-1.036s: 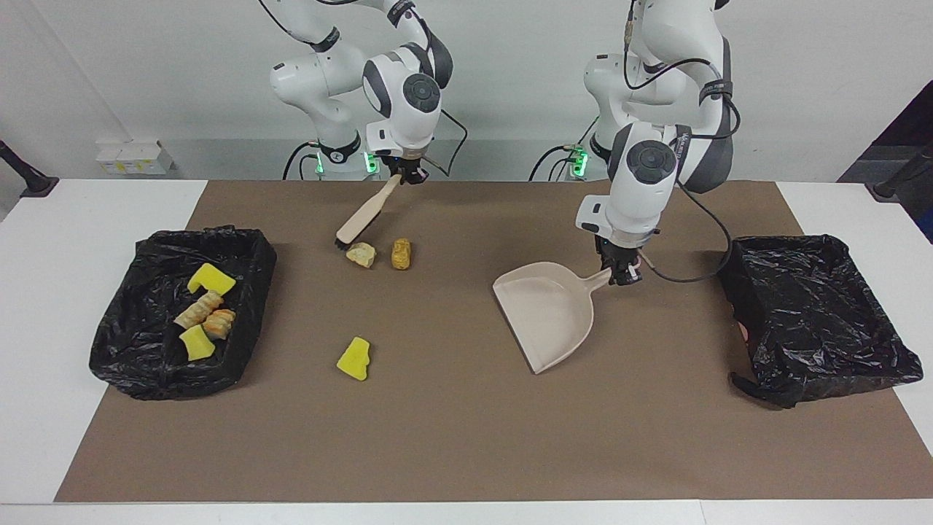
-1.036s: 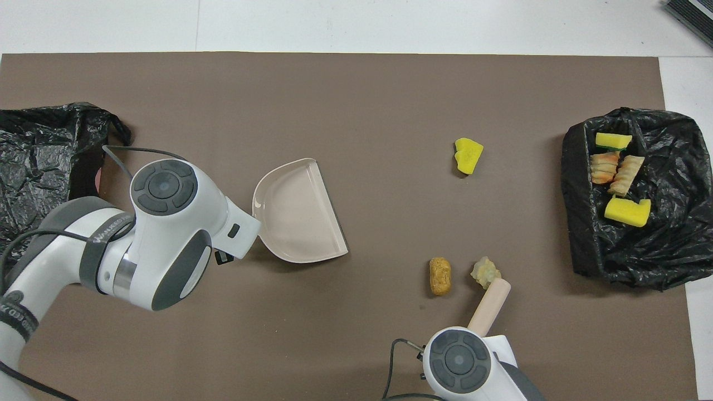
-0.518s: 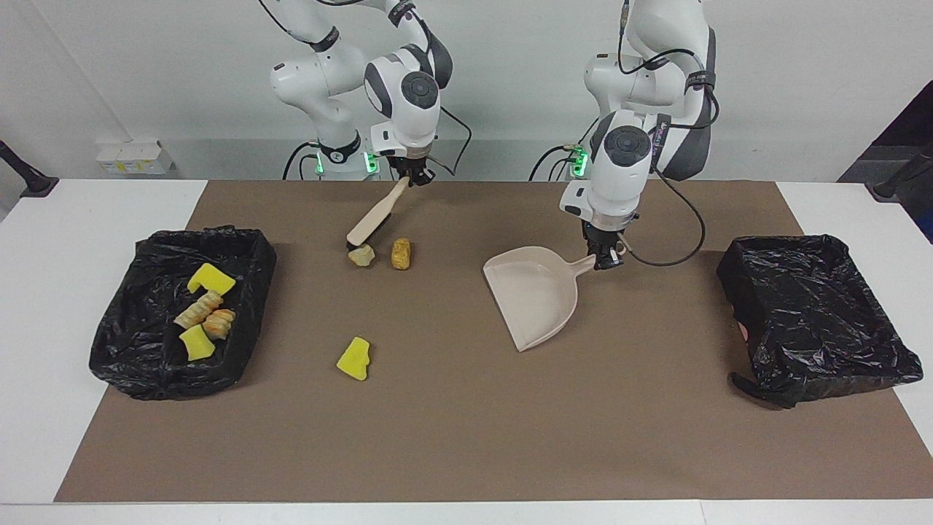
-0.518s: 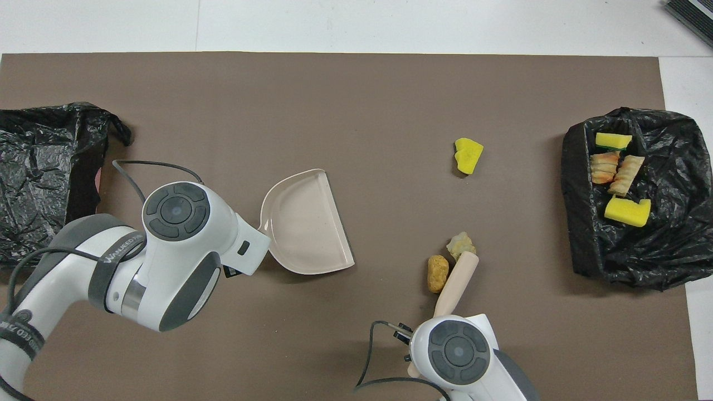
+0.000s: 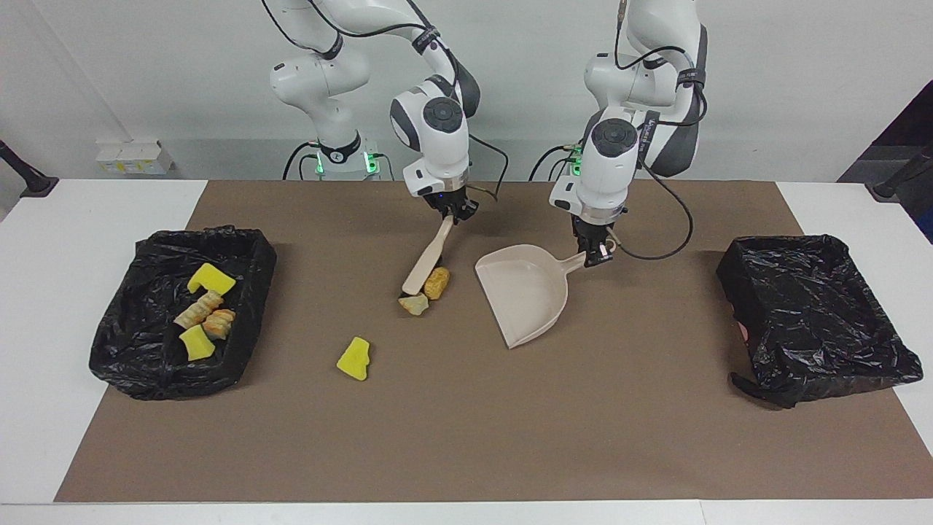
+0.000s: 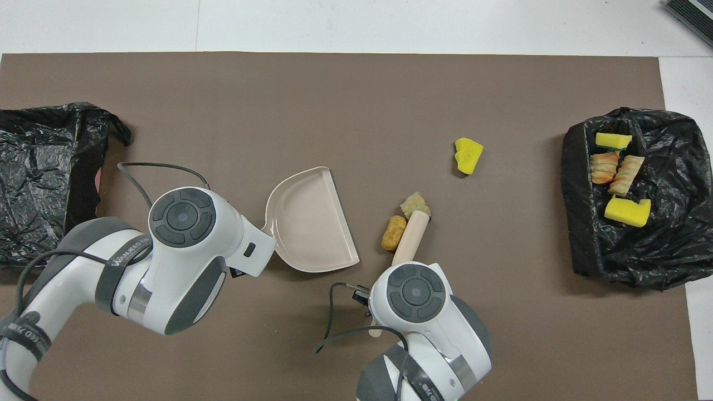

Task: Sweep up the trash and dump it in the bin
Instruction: 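Sweep the bread scraps toward the dustpan with the right gripper's brush, then sweep the brush toward the yellow sponge with the right gripper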

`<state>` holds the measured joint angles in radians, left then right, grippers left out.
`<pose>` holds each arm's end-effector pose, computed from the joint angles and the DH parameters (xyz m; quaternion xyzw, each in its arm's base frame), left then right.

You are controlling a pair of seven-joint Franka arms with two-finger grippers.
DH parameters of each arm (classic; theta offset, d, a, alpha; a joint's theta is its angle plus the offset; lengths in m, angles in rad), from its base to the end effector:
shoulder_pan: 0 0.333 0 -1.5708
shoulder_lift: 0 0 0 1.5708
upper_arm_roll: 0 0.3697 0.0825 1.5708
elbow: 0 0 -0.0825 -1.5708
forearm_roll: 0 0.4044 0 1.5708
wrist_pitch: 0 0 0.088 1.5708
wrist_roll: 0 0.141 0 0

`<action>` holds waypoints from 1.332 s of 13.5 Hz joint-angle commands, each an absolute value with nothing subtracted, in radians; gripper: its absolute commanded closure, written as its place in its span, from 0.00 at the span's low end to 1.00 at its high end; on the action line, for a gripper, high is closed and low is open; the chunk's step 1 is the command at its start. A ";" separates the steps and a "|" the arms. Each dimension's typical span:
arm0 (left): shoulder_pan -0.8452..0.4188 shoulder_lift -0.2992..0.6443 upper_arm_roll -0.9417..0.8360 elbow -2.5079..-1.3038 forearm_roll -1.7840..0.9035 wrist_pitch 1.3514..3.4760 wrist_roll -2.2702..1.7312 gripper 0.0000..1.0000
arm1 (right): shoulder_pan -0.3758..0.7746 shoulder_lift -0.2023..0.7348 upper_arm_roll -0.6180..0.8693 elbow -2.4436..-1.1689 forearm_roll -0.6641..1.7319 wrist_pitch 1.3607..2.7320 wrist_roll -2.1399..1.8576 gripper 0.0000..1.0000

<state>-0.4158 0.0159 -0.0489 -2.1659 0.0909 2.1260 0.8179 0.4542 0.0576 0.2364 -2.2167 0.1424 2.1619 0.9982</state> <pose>0.4921 -0.2392 0.3915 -0.7852 0.6174 0.0340 0.0321 0.4084 0.3495 0.3502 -0.9772 0.1947 0.0843 0.0007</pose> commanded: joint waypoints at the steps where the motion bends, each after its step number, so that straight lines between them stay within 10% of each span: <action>1: -0.431 -0.014 -0.037 -2.198 0.103 2.163 0.795 1.00 | 0.483 0.153 0.239 -2.119 0.152 2.163 0.917 1.00; 9: -0.428 -0.012 -0.037 -2.198 0.103 2.172 0.769 1.00 | 0.633 0.137 0.244 -2.109 0.149 2.172 0.772 1.00; 18: -0.416 -0.014 -0.037 -2.244 0.063 2.223 0.710 1.00 | 0.369 0.083 0.235 -2.074 -0.025 2.076 0.426 1.00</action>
